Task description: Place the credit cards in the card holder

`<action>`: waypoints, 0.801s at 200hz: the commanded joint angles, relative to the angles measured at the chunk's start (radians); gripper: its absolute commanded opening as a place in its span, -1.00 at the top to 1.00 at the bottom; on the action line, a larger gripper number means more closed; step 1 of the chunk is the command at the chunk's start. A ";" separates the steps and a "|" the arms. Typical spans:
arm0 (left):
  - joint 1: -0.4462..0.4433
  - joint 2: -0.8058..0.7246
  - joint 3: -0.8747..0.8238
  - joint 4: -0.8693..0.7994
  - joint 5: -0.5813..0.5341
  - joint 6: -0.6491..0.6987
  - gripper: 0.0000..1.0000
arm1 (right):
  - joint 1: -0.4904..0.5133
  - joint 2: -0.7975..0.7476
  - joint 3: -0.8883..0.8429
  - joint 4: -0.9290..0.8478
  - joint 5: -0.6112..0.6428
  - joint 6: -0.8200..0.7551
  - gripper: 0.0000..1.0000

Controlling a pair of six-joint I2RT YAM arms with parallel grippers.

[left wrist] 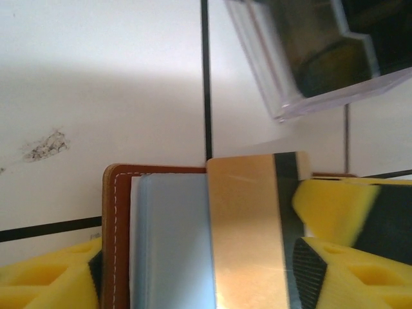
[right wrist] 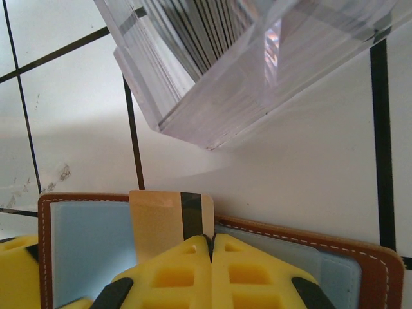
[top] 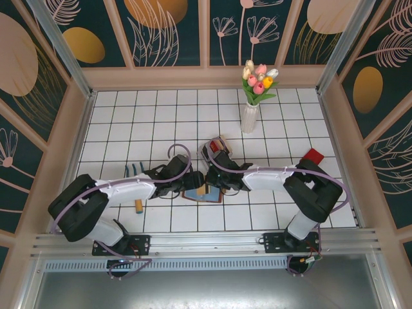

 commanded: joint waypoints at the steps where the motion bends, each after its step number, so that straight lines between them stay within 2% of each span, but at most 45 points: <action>1: -0.004 0.031 0.004 0.033 0.033 0.012 -0.34 | 0.006 0.009 -0.016 -0.094 0.034 0.012 0.96; 58: -0.005 0.024 -0.025 0.012 -0.010 0.009 0.16 | 0.003 -0.020 -0.015 -0.103 0.034 0.014 0.96; 79: -0.005 0.022 -0.033 0.008 -0.021 0.016 0.35 | 0.004 -0.064 -0.023 -0.114 0.070 0.019 0.96; 106: -0.004 0.032 -0.026 0.007 -0.016 0.027 0.51 | 0.002 -0.122 -0.043 -0.128 0.089 0.026 0.96; 160: -0.005 0.049 -0.024 0.013 -0.004 0.022 0.54 | 0.004 -0.189 -0.110 -0.087 0.078 0.030 0.95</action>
